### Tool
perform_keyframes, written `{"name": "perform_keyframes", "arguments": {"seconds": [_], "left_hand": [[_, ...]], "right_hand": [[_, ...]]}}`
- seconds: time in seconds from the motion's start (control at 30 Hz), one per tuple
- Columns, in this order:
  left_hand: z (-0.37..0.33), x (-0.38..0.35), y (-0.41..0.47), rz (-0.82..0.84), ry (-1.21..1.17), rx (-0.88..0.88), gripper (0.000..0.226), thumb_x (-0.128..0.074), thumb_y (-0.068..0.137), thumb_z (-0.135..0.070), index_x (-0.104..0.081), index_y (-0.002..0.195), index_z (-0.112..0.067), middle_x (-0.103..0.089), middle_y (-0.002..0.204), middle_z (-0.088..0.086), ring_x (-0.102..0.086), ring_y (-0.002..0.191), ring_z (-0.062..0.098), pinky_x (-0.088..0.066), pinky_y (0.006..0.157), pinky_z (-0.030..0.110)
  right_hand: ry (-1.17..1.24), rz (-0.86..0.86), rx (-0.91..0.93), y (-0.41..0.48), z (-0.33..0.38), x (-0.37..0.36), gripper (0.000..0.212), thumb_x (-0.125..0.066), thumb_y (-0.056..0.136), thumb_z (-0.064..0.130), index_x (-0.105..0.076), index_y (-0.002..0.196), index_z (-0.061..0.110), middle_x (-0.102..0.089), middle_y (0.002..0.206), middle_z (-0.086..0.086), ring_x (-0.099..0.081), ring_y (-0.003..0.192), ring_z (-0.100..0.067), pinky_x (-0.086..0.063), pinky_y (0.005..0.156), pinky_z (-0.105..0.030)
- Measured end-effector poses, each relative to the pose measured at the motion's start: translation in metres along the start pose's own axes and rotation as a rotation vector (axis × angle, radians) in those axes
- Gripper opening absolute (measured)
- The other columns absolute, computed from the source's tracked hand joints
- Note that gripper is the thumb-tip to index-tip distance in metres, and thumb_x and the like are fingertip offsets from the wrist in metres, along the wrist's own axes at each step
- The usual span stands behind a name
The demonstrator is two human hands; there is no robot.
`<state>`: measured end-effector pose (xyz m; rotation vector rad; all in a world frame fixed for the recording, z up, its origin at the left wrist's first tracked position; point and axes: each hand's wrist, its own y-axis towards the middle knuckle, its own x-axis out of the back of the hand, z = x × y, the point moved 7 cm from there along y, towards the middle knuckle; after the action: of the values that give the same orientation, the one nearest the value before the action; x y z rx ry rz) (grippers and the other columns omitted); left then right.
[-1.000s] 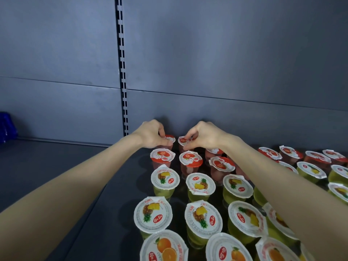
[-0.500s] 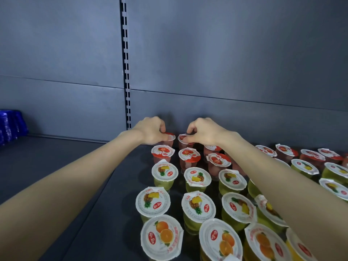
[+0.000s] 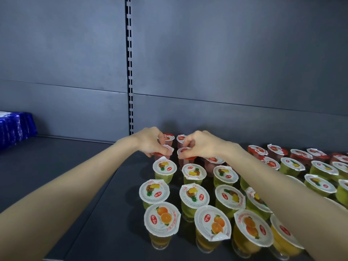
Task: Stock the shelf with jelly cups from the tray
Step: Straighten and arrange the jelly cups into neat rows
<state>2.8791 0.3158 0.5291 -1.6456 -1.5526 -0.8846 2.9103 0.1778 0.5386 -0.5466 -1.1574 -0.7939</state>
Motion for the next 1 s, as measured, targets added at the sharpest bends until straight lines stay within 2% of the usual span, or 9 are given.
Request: {"name": "perform_keyframes", "arguments": {"seconds": [0.13,0.3,0.53,0.63,0.77,0.9,1.0], "left_hand": [[0.000,-0.001,0.001,-0.015,-0.032,0.003,0.045,-0.073,0.079,-0.035,-0.063,0.109,-0.004,-0.058,0.101,0.003,-0.065,0.089,0.023,-0.059,0.073,0.030],[0.003,-0.002,0.004,-0.047,-0.045,-0.003,0.045,-0.073,0.079,-0.035,-0.062,0.111,-0.005,-0.055,0.104,0.002,-0.063,0.092,0.022,-0.058,0.071,0.027],[0.007,0.000,0.006,-0.140,-0.020,-0.003,0.052,-0.073,0.078,-0.040,-0.061,0.114,-0.006,-0.058,0.105,0.004,-0.062,0.093,0.023,-0.057,0.076,0.032],[0.010,0.001,0.006,-0.143,-0.040,0.005,0.052,-0.074,0.075,-0.043,-0.062,0.111,-0.007,-0.060,0.106,0.006,-0.063,0.089,0.022,-0.058,0.075,0.032],[0.009,0.002,0.005,-0.099,-0.002,-0.010,0.052,-0.072,0.077,-0.044,-0.063,0.112,-0.007,-0.062,0.109,0.005,-0.062,0.093,0.022,-0.054,0.087,0.037],[0.007,0.003,0.003,-0.047,0.014,-0.017,0.047,-0.073,0.077,-0.042,-0.068,0.106,-0.005,-0.067,0.107,0.008,-0.066,0.086,0.021,-0.055,0.086,0.038],[0.005,0.003,0.002,-0.076,0.056,-0.013,0.047,-0.072,0.078,-0.044,-0.068,0.105,-0.005,-0.068,0.103,0.010,-0.063,0.072,0.015,-0.053,0.083,0.035]], "right_hand": [[0.027,-0.007,-0.006,0.002,-0.001,-0.001,0.041,-0.072,0.079,0.043,-0.068,0.108,0.014,-0.065,0.107,-0.002,-0.061,0.095,-0.019,-0.053,0.081,-0.034],[0.038,-0.028,0.007,0.007,-0.002,-0.001,0.040,-0.073,0.080,0.038,-0.068,0.111,0.012,-0.062,0.118,-0.003,-0.059,0.098,-0.017,-0.049,0.079,-0.029],[0.052,-0.094,0.041,0.011,-0.002,-0.001,0.032,-0.074,0.080,0.034,-0.072,0.103,0.012,-0.062,0.124,-0.002,-0.059,0.101,-0.017,-0.044,0.079,-0.028],[0.051,-0.112,0.037,0.012,-0.003,-0.002,0.030,-0.074,0.080,0.033,-0.073,0.101,0.011,-0.065,0.118,-0.003,-0.059,0.094,-0.014,-0.045,0.077,-0.027],[0.055,-0.104,0.031,0.012,-0.004,-0.003,0.029,-0.073,0.081,0.034,-0.073,0.100,0.011,-0.068,0.109,-0.003,-0.061,0.088,-0.012,-0.046,0.071,-0.023],[0.065,-0.074,0.028,0.010,-0.004,-0.002,0.029,-0.073,0.081,0.032,-0.073,0.101,0.012,-0.067,0.109,-0.001,-0.060,0.090,-0.013,-0.045,0.070,-0.023],[0.066,-0.078,0.024,0.008,-0.003,0.000,0.030,-0.074,0.080,0.032,-0.073,0.102,0.011,-0.067,0.108,-0.002,-0.061,0.092,-0.015,-0.046,0.074,-0.025]]}}
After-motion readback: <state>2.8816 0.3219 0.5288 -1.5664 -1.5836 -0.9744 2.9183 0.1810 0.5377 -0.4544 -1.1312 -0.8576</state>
